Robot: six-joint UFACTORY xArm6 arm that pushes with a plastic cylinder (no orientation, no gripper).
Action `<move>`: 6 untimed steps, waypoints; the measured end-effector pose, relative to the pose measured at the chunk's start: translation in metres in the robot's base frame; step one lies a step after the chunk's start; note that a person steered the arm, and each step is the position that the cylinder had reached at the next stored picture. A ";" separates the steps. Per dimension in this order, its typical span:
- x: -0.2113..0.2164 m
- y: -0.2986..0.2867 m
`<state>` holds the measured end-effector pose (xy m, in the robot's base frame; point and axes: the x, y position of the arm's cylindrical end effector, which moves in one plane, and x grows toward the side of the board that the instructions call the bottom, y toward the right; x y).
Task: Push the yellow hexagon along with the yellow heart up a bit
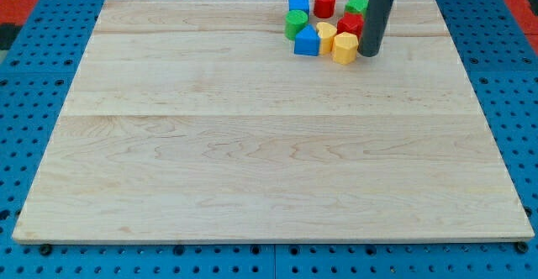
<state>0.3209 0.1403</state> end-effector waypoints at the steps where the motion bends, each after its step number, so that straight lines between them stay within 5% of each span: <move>1: -0.001 -0.018; 6: 0.027 -0.058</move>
